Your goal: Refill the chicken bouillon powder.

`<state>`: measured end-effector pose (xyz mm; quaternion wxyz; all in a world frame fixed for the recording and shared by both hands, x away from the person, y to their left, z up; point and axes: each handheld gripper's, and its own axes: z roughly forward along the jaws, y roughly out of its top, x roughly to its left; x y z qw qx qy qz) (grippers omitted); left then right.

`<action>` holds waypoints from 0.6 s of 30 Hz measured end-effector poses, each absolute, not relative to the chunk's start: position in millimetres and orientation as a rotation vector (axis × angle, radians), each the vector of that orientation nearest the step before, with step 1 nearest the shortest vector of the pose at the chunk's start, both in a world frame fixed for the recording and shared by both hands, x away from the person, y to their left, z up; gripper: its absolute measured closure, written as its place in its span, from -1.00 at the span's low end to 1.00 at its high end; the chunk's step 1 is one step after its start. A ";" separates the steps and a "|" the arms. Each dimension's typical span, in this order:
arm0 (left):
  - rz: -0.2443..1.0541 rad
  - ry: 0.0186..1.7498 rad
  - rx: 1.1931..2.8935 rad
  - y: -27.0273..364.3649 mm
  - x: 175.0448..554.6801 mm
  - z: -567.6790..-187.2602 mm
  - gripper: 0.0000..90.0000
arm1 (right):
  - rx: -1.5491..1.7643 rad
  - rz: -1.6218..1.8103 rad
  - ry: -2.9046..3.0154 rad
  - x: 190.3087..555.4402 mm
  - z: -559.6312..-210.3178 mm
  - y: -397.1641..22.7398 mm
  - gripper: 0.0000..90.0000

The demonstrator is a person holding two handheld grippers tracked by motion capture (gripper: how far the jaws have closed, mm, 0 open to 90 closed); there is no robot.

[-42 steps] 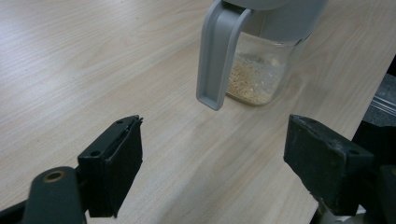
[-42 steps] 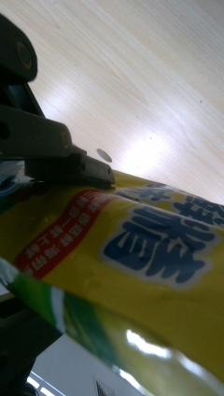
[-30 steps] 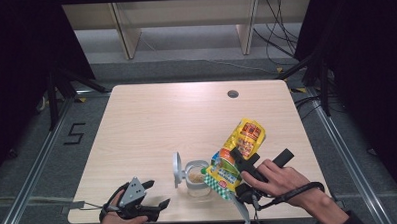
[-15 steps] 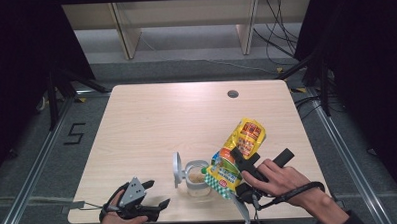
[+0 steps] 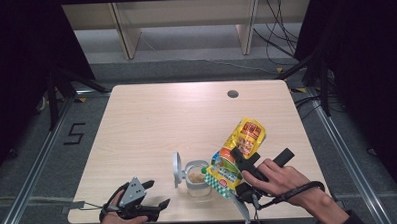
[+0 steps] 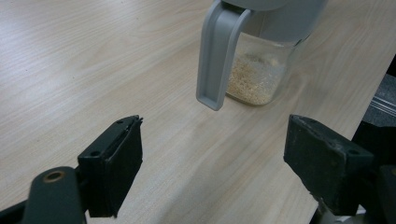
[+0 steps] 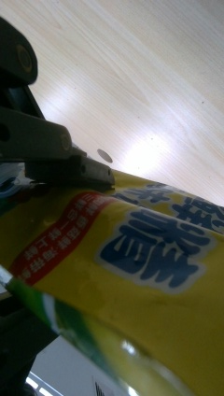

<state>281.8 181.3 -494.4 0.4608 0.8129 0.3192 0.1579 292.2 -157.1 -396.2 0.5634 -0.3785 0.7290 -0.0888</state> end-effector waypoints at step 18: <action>0.384 0.783 2.000 181.5 281.9 -494.3 -0.58 | -0.881 -0.215 1.725 292.7 -395.0 -156.4 0.33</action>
